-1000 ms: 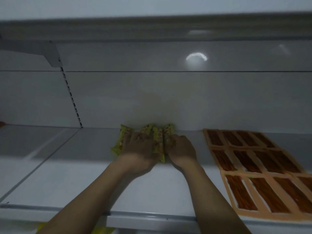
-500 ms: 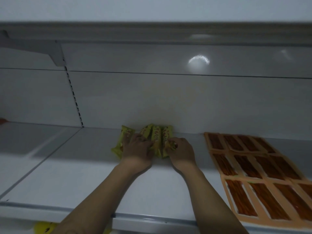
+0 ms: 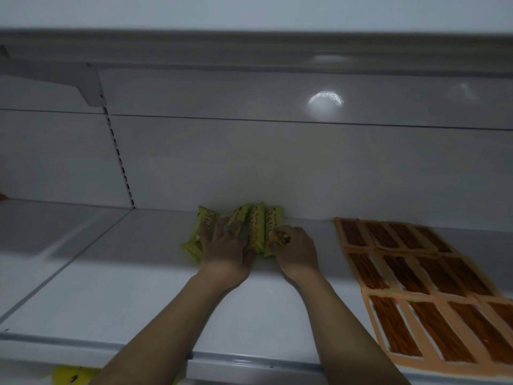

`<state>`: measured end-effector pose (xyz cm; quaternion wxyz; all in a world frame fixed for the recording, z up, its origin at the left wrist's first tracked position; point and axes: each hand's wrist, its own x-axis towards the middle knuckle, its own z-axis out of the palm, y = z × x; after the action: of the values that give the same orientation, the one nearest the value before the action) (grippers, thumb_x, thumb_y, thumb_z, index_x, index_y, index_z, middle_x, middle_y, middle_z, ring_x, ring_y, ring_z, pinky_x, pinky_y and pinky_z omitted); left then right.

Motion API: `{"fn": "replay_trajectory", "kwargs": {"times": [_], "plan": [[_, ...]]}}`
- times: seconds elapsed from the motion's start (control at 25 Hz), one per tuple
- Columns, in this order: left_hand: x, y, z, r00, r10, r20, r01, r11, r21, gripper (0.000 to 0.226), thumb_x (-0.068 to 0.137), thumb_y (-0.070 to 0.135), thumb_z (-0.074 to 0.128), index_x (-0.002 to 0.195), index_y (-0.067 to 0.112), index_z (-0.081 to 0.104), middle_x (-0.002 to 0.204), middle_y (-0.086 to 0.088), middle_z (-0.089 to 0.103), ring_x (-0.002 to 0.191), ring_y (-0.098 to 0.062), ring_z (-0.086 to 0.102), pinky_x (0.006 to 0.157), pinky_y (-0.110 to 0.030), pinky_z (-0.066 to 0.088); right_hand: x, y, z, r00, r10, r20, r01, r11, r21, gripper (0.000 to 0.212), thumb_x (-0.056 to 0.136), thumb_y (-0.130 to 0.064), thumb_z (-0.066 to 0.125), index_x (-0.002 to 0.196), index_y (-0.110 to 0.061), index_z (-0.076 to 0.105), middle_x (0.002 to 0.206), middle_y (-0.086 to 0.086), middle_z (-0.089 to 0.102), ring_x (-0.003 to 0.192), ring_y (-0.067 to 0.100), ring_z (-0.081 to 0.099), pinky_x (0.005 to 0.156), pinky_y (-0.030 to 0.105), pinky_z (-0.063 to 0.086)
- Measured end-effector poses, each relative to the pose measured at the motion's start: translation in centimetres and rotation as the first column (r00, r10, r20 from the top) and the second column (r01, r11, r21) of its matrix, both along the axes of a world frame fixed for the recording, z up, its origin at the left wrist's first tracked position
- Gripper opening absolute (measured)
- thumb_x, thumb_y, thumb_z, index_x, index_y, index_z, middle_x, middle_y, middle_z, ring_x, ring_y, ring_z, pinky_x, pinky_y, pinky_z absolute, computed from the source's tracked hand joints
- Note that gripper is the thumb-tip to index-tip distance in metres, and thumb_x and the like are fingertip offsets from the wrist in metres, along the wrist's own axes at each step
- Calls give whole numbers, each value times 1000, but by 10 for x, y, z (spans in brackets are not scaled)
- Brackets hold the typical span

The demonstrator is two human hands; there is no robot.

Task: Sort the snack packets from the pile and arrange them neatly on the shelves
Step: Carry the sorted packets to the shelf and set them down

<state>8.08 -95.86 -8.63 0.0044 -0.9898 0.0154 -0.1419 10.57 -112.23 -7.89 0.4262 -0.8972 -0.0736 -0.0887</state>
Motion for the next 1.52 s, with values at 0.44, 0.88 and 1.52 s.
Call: {"fn": "replay_trajectory", "kwargs": {"times": [0.44,0.88,1.52], "plan": [[-11,23,-6,979,11,202,38,970,-239,59,89,53,37,137,22,53,138,0,56,137,-24,41,117,-60,8,-3,8,5,977,91,195,-31,956,-293,36,90,-50,48,121,-39,63,133,-5,55,127,20,43,105,35,26],[-11,32,-22,900,-101,424,190,967,-171,38,78,25,60,112,13,73,106,-7,73,90,-31,69,93,-52,45,-9,25,4,949,136,284,2,899,-438,23,96,-37,48,100,-27,69,96,-8,69,113,12,50,115,29,-2],[-7,27,-24,801,-211,559,315,944,-95,40,70,3,63,106,12,75,108,-4,74,89,-30,69,88,-42,45,-14,13,4,966,81,244,-24,973,-228,9,92,-32,59,89,-23,59,103,-4,53,105,22,48,82,30,31]]}}
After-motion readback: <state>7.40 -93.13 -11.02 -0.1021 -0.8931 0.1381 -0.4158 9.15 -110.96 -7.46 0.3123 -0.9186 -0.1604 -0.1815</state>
